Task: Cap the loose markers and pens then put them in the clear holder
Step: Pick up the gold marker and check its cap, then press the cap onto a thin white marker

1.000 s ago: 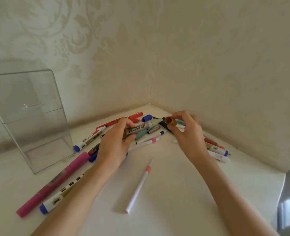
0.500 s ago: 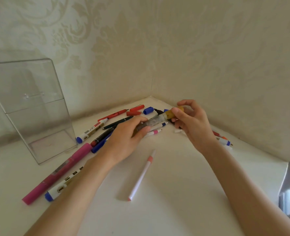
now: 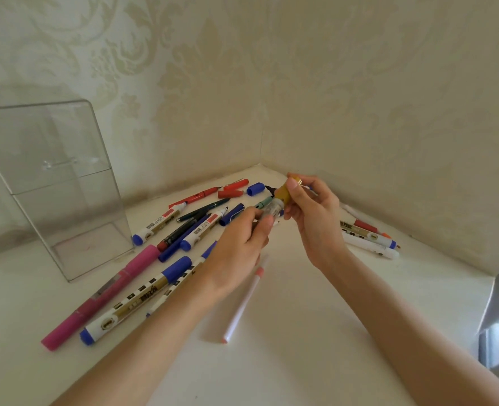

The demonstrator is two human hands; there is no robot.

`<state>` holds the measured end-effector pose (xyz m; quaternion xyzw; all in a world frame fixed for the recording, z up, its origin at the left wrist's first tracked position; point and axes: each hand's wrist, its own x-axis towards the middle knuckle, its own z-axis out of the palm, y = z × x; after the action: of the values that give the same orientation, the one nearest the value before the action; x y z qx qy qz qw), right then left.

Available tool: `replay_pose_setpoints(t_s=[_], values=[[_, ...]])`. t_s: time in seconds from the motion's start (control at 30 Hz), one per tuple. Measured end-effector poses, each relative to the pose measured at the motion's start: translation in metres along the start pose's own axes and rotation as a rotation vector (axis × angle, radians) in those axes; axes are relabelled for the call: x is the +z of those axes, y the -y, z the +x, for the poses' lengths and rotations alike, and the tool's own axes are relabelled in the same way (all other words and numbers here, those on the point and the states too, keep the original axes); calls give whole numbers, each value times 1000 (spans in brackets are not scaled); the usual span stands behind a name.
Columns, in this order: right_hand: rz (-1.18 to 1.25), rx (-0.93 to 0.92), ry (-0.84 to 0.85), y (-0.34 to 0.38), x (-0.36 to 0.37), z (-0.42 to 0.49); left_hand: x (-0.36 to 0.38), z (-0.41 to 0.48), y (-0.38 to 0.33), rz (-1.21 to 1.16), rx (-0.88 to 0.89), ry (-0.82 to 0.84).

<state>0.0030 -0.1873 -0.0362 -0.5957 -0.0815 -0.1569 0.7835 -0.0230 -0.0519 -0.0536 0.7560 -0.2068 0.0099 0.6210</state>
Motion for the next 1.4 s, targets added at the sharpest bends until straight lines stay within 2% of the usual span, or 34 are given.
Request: replay_pose_setpoints(t_s=[0.17,0.3,0.37,0.43,0.53,0.73,0.9,0.97,1.07,1.13,1.17,1.27,1.4], values=[[-7,-20,-41,-5,6,-3,2,-7,-2,359,121,-129],[-36,-16,-42,-7,13,-4,-2,-7,-3,536,157,-205],[-132,-20,-34,-5,8,-4,-7,-5,-8,555,115,-163],[-395,-75,-20,0,-1,-1,-12,-2,-12,540,46,-94],[-778,-139,-13,4,-16,6,-16,-10,-17,635,-39,-80],[-865,-80,-258,6,-50,22,-20,-52,-5,880,-149,-119],[-925,7,-334,4,-66,28,-18,-53,1,1020,-166,-123],[-966,24,-271,5,-71,28,-19,-44,0,1017,-108,-154],[-1249,-95,92,4,-72,26,-22,-15,-1,1023,18,-164],[-1461,-150,289,-3,-69,25,-23,7,3,1033,1,-168],[-1527,-138,319,-8,-68,26,-24,15,7,1030,-28,-161],[-1589,-132,271,-17,-64,29,-22,29,19,1031,-92,-133],[-1503,-217,207,-20,-59,32,-23,30,25,991,-102,-147]])
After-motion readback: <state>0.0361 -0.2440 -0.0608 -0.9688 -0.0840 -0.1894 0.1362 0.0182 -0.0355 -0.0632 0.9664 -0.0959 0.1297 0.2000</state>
